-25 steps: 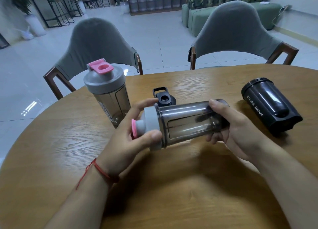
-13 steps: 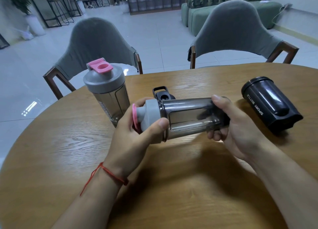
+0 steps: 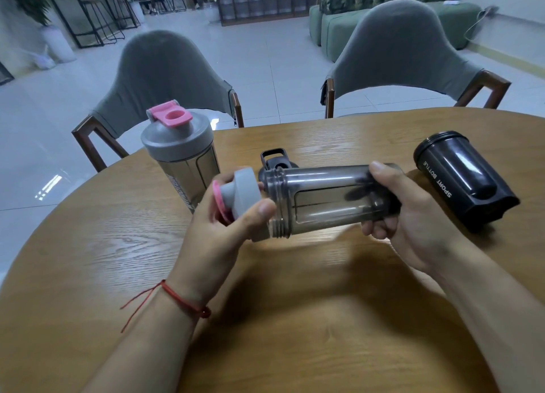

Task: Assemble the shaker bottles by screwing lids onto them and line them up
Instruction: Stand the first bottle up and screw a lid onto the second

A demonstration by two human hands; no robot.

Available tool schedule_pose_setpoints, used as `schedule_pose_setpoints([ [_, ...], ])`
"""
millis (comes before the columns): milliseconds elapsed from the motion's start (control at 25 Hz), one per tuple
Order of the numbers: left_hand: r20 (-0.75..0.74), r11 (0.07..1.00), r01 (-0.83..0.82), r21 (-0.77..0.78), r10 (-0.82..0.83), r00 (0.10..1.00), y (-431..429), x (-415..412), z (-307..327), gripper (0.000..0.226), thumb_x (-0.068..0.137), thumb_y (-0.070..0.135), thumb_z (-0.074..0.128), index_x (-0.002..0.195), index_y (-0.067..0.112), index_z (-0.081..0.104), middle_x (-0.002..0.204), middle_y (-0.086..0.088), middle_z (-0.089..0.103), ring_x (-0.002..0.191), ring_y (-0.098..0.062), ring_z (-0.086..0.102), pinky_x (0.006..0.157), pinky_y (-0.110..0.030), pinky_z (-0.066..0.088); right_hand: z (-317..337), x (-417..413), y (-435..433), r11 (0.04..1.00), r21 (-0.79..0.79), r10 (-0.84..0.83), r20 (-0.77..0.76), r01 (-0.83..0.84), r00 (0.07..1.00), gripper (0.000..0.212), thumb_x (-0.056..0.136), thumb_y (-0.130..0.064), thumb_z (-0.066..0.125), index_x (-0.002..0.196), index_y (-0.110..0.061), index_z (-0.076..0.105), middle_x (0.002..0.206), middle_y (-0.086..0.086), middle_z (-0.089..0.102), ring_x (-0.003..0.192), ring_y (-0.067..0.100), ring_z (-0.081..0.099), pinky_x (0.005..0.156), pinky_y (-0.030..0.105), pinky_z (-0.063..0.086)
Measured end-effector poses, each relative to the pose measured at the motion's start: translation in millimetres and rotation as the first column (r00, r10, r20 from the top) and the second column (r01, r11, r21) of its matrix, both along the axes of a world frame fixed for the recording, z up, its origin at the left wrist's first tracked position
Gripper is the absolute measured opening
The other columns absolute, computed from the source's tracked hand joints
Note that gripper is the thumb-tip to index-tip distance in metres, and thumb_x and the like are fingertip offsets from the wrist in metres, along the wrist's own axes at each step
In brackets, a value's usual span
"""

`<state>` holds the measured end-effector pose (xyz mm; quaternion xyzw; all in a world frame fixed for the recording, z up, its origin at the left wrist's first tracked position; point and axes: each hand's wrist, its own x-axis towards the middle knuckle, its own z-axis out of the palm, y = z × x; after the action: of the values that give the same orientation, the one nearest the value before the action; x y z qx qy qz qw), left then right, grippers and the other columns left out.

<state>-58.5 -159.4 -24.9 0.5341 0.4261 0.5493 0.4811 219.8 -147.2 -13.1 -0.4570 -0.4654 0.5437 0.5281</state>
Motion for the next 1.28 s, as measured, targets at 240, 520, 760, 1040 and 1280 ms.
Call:
schedule_pose_setpoints([
  [240, -0.030, 0.997, 0.055, 0.056, -0.053, 0.998, 1.0, 0.2, 1.6, 0.077, 0.075, 0.043, 0.086, 0.143, 0.015, 0.064, 0.102, 0.003, 0.077, 0.089, -0.010, 0.074, 0.072, -0.024, 0.060, 0.7, -1.9, -2.0, 1.000, -0.003, 0.023, -0.005, -0.023, 1.000, 0.039, 0.095, -0.053, 0.060, 0.103, -0.015, 0.062, 0.099, 0.013, 0.073, 0.057, 0.022, 0.058, 0.046, 0.025, 0.042],
  [520, -0.028, 0.995, 0.083, 0.062, -0.081, 0.996, -0.3, 4.1, -0.4, 0.077, 0.075, 0.040, 0.085, 0.143, 0.009, 0.063, 0.104, -0.003, 0.075, 0.089, -0.011, 0.074, 0.069, -0.022, 0.060, 0.8, -6.6, -3.7, 0.999, -0.014, 0.030, 0.011, -0.030, 0.999, 0.038, 0.096, -0.052, 0.062, 0.105, -0.015, 0.062, 0.097, 0.010, 0.073, 0.058, 0.021, 0.058, 0.048, 0.027, 0.041],
  [760, -0.034, 0.996, 0.080, 0.034, -0.079, 0.996, 2.1, 0.9, -3.6, 0.075, 0.076, 0.045, 0.087, 0.140, 0.014, 0.065, 0.107, -0.007, 0.073, 0.090, -0.015, 0.072, 0.068, -0.023, 0.059, -1.9, -4.7, -1.5, 0.999, -0.021, 0.042, 0.034, -0.042, 0.999, 0.044, 0.095, -0.054, 0.062, 0.109, -0.012, 0.060, 0.095, 0.008, 0.073, 0.058, 0.021, 0.060, 0.046, 0.025, 0.043],
  [1040, -0.041, 0.995, 0.097, 0.001, -0.097, 0.994, 2.9, -2.1, -4.5, 0.073, 0.077, 0.045, 0.086, 0.140, 0.012, 0.067, 0.105, -0.009, 0.072, 0.091, -0.018, 0.072, 0.069, -0.025, 0.059, -1.0, -5.0, -3.8, 0.998, -0.021, 0.061, 0.040, -0.061, 0.997, 0.043, 0.097, -0.054, 0.063, 0.109, -0.013, 0.061, 0.094, 0.008, 0.072, 0.060, 0.020, 0.059, 0.048, 0.025, 0.043],
  [1280, -0.087, 0.992, 0.125, 0.030, -0.122, 0.989, -1.3, -2.5, -4.4, 0.079, 0.072, 0.035, 0.096, 0.141, 0.014, 0.063, 0.108, -0.005, 0.074, 0.093, -0.020, 0.074, 0.074, -0.030, 0.063, 1.6, -7.9, -6.1, 0.994, -0.093, 0.057, 0.054, -0.052, 0.997, 0.047, 0.094, -0.059, 0.063, 0.106, -0.013, 0.063, 0.092, 0.013, 0.071, 0.055, 0.019, 0.056, 0.045, 0.025, 0.039],
])
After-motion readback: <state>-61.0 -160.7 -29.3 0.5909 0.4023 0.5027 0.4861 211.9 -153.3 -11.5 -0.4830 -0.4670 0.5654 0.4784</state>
